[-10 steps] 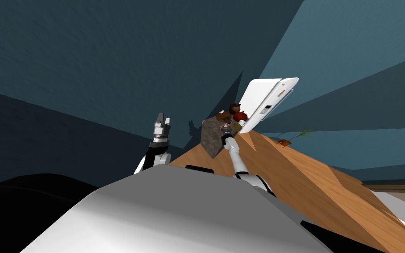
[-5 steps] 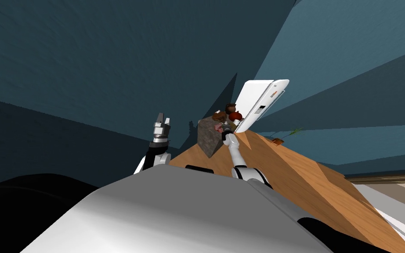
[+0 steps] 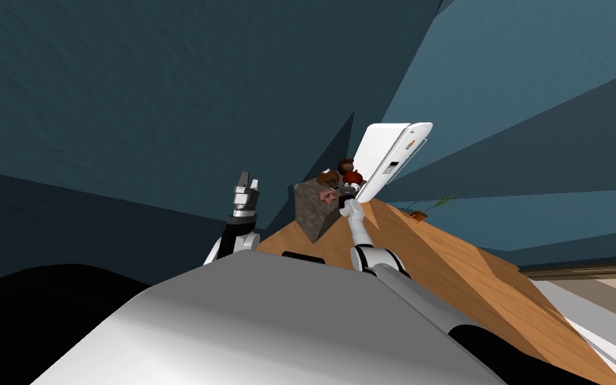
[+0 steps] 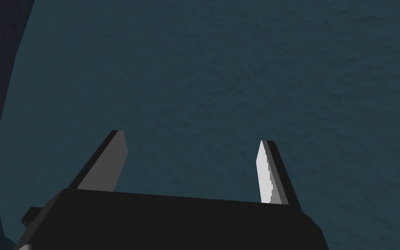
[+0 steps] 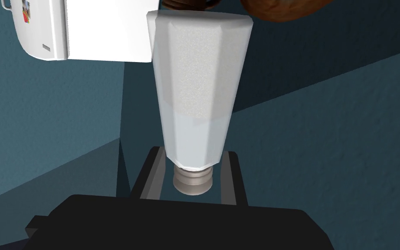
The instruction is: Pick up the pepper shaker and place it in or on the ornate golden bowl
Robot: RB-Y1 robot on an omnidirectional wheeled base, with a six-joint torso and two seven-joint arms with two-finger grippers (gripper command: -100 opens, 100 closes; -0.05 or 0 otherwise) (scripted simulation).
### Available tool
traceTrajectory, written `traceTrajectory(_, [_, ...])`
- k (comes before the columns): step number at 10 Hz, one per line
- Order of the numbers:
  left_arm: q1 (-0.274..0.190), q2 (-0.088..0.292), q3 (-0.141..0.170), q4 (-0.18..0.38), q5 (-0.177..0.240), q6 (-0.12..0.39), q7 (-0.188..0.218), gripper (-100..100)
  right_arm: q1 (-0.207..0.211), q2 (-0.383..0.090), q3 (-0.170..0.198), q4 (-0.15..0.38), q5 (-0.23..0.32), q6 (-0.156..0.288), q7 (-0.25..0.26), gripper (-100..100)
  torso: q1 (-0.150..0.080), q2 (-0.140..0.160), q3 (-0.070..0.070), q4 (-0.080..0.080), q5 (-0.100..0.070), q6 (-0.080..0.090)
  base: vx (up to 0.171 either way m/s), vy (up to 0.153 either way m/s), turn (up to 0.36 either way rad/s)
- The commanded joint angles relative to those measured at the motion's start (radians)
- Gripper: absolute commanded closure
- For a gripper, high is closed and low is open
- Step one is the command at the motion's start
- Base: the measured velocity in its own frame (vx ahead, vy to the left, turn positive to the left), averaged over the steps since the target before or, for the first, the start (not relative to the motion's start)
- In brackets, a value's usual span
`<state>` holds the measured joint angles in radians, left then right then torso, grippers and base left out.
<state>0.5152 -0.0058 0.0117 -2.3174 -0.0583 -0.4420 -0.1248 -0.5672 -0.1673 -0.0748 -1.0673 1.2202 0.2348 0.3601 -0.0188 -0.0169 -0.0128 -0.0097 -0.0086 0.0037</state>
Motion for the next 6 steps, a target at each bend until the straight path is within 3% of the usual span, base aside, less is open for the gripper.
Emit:
traceTrajectory(1, [0.000, 0.000, 0.000, 0.000, 0.000, 0.000, 0.000, 0, -0.015, 0.002, -0.012, 0.010, -0.025, 0.019, 0.028, 100, 0.000, 0.000, 0.000, 0.000, 0.000, 0.000, 0.138, -0.137, 0.000])
traceTrajectory(6, [0.000, 0.000, 0.000, 0.000, 0.000, 0.000, 0.000, 0, -0.059, 0.059, -0.096, 0.056, -0.068, 0.095, 0.107, 100, 0.006, -0.002, -0.001, -0.001, 0.000, -0.002, 0.167, -0.102, 0.013])
